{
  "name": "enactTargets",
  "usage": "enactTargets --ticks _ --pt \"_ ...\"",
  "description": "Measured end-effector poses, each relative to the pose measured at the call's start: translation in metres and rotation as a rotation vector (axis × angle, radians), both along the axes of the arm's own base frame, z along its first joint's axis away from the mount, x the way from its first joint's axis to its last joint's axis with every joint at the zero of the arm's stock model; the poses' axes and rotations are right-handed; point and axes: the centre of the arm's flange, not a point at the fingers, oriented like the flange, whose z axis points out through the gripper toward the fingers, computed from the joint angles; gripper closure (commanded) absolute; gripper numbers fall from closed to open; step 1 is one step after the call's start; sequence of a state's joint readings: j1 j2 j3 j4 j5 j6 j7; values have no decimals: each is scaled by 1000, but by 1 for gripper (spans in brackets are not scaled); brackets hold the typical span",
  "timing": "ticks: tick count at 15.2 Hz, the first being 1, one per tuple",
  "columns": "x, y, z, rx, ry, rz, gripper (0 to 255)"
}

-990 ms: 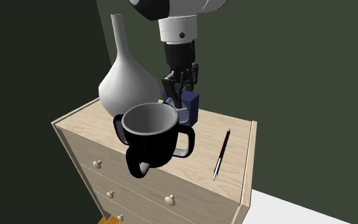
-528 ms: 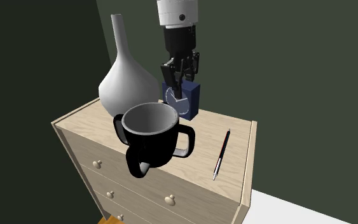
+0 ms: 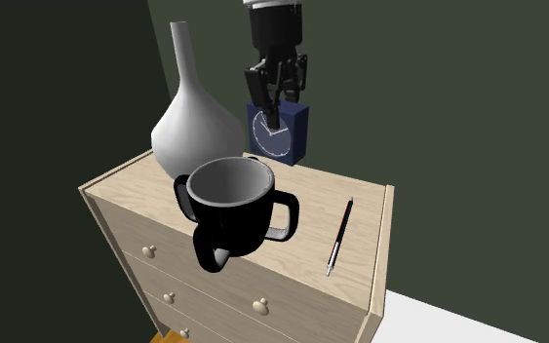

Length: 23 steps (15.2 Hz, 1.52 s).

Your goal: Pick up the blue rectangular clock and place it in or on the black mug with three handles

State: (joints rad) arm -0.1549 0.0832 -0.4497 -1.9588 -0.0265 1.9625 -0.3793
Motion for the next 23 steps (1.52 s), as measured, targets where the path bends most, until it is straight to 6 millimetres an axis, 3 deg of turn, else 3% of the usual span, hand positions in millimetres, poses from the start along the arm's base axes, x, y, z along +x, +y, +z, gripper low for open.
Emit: enactTargets --ticks 20,23 --pt "0 0 104 0 0 0 255" --pt "0 27 109 1 0 1 255"
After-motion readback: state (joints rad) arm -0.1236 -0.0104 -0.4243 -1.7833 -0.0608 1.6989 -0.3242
